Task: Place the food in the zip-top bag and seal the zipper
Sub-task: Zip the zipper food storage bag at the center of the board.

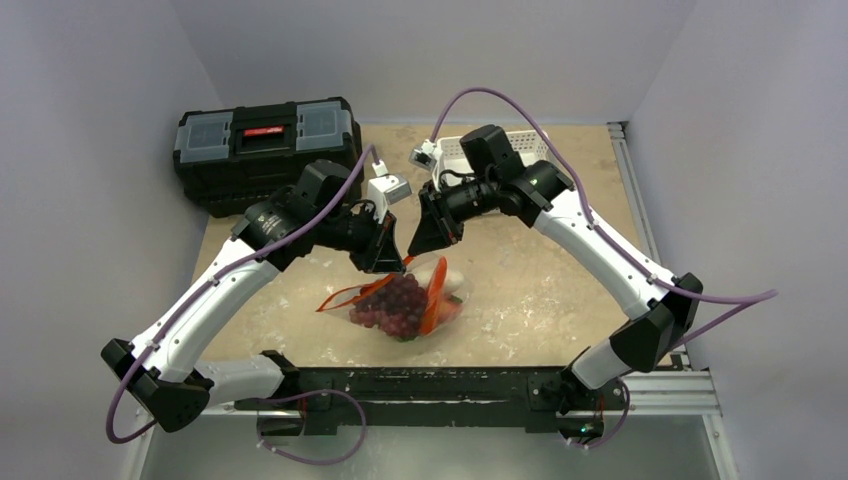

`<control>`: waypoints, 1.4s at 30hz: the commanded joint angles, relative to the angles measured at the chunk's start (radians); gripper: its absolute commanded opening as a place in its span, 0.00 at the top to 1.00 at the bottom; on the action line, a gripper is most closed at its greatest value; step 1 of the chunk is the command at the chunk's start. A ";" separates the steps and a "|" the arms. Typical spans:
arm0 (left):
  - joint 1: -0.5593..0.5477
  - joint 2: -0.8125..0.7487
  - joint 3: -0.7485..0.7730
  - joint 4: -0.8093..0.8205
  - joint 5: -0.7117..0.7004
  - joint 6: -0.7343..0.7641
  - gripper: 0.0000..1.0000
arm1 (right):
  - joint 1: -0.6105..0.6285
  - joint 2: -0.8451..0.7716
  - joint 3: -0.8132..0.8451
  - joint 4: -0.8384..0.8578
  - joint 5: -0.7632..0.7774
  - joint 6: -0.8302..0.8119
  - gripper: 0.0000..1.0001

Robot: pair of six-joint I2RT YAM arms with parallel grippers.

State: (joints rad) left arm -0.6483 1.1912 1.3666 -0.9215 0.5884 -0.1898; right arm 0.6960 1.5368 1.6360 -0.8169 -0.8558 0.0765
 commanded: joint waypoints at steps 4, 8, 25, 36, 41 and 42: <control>0.003 -0.020 0.018 0.089 0.033 -0.003 1.00 | 0.028 -0.021 0.006 0.013 -0.028 -0.025 0.97; 0.003 -0.020 0.020 0.099 0.025 -0.009 1.00 | 0.046 -0.039 -0.046 0.070 -0.028 0.010 0.99; 0.004 -0.045 0.007 0.117 0.019 -0.022 1.00 | 0.082 -0.075 -0.197 0.261 -0.102 0.105 0.95; 0.003 -0.086 -0.060 0.121 0.020 -0.028 1.00 | -0.071 -0.201 -0.335 0.447 -0.225 0.209 0.54; 0.003 -0.084 -0.055 0.115 0.020 -0.023 1.00 | -0.071 -0.228 -0.337 0.406 -0.245 0.131 0.57; 0.004 -0.085 -0.055 0.118 0.021 -0.023 1.00 | -0.071 -0.231 -0.343 0.410 -0.248 0.117 0.58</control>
State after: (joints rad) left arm -0.6483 1.1385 1.3025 -0.8764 0.5873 -0.2001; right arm 0.6167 1.3445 1.3006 -0.4450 -1.0443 0.2417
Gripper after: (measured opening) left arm 0.009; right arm 0.444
